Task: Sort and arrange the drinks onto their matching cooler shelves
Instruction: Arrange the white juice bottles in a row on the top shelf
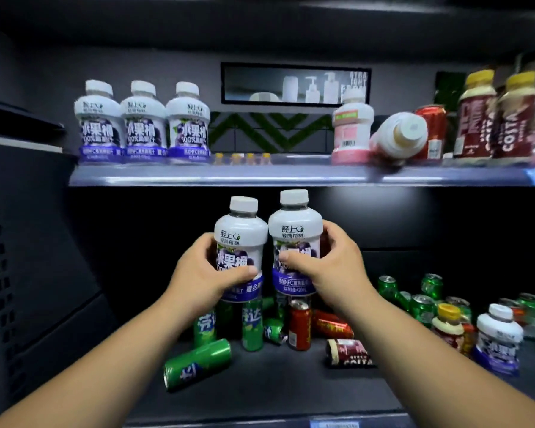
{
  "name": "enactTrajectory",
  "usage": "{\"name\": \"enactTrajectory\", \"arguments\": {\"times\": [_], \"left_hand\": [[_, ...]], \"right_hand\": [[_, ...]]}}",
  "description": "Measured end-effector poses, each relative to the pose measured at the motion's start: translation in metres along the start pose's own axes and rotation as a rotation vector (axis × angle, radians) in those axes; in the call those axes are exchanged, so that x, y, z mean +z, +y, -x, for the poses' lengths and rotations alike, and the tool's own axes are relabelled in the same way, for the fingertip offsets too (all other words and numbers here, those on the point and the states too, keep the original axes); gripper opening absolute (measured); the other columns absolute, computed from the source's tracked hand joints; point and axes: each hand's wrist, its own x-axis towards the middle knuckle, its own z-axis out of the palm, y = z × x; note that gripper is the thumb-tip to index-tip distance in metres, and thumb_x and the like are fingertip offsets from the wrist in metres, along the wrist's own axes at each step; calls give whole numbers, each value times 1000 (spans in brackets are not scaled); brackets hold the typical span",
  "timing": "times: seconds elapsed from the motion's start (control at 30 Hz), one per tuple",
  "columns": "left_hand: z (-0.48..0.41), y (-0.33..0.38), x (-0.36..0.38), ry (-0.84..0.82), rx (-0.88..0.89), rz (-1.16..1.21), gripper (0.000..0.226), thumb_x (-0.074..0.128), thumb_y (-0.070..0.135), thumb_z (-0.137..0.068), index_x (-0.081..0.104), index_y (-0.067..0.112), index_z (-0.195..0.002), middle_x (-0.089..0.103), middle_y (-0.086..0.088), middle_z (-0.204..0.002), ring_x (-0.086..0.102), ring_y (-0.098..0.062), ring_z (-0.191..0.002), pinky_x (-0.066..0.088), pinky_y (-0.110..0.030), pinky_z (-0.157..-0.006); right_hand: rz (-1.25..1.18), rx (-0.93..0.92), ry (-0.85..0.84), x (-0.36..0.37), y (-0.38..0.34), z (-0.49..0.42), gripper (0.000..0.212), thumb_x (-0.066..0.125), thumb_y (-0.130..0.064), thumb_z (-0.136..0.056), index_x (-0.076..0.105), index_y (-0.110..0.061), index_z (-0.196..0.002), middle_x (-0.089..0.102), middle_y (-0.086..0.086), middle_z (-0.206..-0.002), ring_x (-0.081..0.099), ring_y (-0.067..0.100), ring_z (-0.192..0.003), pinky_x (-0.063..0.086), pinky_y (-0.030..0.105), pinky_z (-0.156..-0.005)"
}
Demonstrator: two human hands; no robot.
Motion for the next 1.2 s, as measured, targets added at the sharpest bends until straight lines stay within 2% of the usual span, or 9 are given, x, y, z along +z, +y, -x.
{"name": "enactTrajectory", "arguments": {"times": [0.1, 0.27, 0.4, 0.47, 0.57, 0.7, 0.83, 1.03, 1.2], "left_hand": [[-19, 36, -11, 30, 66, 43, 73, 88, 48, -41, 66, 21, -105, 75, 5, -98, 71, -8, -89, 56, -30, -79], [-59, 84, -27, 51, 125, 61, 76, 90, 50, -41, 67, 19, -107, 76, 4, -101, 73, -13, -94, 57, -43, -90], [-88, 116, -31, 102, 174, -12, 75, 88, 56, -42, 67, 23, -106, 75, 7, -100, 72, -9, -91, 59, -39, -87], [-104, 126, -30, 128, 191, -54, 67, 90, 51, -49, 67, 24, -106, 74, 8, -99, 71, -8, -91, 59, -39, -87], [-133, 135, -26, 171, 196, -123, 59, 91, 45, -59, 64, 24, -107, 72, 10, -98, 69, -8, -91, 57, -39, -88], [-172, 138, -16, 211, 170, -227, 63, 87, 53, -59, 59, 22, -107, 68, 7, -101, 66, -14, -95, 55, -40, -86], [-200, 136, 1, 251, 149, -309, 64, 84, 51, -65, 53, 16, -108, 66, -2, -107, 64, -22, -99, 52, -42, -91], [-201, 110, 23, 281, 93, -557, 71, 73, 62, -74, 41, 14, -114, 62, -11, -120, 61, -34, -108, 51, -44, -87], [-201, 109, 22, 294, 108, -636, 72, 67, 56, -81, 32, 10, -124, 58, -18, -125, 58, -37, -109, 46, -42, -83]], "right_hand": [[-52, -38, 0, -5, -34, -15, 57, 94, -27, -60, 69, -26, -112, 77, -8, -100, 74, 9, -92, 61, 41, -85], [-140, -79, -26, -9, -79, -49, 51, 93, -21, -60, 71, -19, -106, 79, -2, -97, 76, 16, -91, 62, 39, -82], [-174, -121, -34, -11, -106, -80, 40, 90, -10, -67, 71, -14, -102, 79, 1, -93, 76, 13, -83, 59, 25, -68], [-196, -111, -33, -10, -113, -99, 34, 89, -7, -70, 72, -14, -99, 79, 2, -91, 76, 16, -84, 62, 29, -73], [-179, -81, -12, -3, -113, -132, 35, 92, -15, -66, 74, -13, -96, 79, 1, -88, 77, 20, -85, 63, 42, -82], [-231, -4, 21, 7, -113, -174, 48, 92, -26, -61, 72, -8, -101, 79, 8, -89, 77, 26, -80, 63, 52, -80], [-125, -43, 124, 17, -105, -210, 66, 88, -44, -43, 68, -18, -100, 76, 2, -94, 76, 23, -82, 63, 49, -79], [198, -47, 195, 27, -72, -228, 60, 79, -54, -50, 63, -21, -98, 72, -4, -93, 69, 20, -85, 58, 44, -82], [338, -43, 138, 28, -76, -227, 65, 78, -58, -57, 61, -18, -105, 69, 2, -104, 66, 26, -93, 56, 44, -85]]}}
